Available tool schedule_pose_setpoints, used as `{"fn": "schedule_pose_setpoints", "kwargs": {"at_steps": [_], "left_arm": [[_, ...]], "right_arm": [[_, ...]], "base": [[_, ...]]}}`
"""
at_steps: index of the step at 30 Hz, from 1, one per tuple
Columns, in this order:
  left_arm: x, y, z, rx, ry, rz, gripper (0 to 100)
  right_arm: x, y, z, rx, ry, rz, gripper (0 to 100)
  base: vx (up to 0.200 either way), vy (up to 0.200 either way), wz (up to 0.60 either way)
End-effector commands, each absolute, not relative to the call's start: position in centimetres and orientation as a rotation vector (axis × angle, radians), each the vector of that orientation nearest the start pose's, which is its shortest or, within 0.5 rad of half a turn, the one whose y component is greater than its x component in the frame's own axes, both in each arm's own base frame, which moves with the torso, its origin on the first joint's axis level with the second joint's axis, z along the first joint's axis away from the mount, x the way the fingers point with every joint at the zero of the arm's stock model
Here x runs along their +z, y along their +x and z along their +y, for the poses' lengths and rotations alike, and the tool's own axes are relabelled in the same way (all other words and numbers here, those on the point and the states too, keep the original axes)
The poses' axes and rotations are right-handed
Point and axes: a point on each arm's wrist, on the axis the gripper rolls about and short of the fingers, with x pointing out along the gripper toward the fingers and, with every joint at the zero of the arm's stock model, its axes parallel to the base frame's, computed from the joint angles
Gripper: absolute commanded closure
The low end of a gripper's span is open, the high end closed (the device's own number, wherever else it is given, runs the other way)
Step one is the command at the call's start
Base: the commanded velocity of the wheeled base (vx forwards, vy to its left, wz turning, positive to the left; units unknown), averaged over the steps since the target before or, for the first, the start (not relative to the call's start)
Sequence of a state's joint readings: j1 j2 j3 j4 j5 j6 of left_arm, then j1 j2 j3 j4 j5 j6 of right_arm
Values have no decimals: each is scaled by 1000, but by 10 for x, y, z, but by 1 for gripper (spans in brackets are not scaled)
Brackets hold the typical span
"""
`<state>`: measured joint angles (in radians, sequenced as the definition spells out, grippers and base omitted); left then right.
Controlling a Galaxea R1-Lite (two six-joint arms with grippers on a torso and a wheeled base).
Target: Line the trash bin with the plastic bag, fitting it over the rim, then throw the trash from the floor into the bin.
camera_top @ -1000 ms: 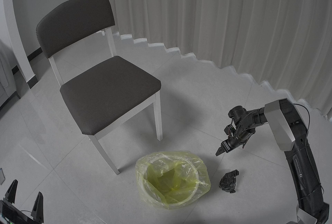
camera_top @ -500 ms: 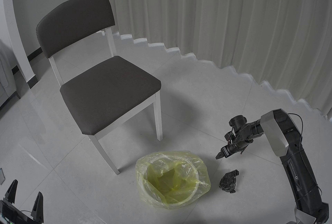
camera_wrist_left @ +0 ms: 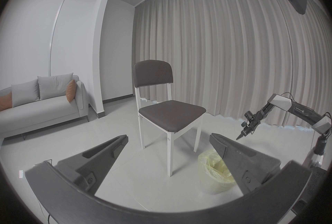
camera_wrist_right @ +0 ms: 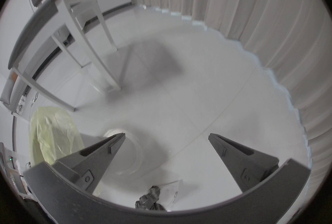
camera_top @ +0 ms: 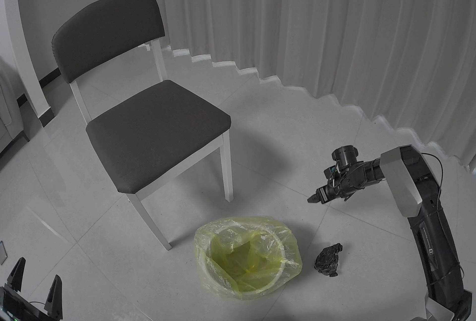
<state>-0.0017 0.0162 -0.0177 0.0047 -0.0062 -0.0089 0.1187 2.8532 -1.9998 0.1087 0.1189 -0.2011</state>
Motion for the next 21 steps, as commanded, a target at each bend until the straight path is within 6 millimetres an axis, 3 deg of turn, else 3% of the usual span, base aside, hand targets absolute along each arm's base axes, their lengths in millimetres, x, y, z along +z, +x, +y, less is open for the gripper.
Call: {"fn": "schedule_pose_setpoints", "kwargs": {"at_steps": [1, 6, 14, 21], "left_arm": [[76, -23, 0, -8, -9, 5, 0], [76, -23, 0, -8, -9, 5, 0], [76, -23, 0, -15, -6, 5, 0], [75, -23, 0, 0, 3, 3, 0]], "right_arm": [[-32, 524, 63, 307, -185, 786, 0], [-44, 516, 66, 312, -186, 783, 0], [-43, 514, 79, 335, -158, 792, 0], [-44, 514, 74, 341, -124, 795, 0]], "base": [[0, 0, 0], [0, 0, 0], [0, 0, 0], [-29, 0, 0]]}}
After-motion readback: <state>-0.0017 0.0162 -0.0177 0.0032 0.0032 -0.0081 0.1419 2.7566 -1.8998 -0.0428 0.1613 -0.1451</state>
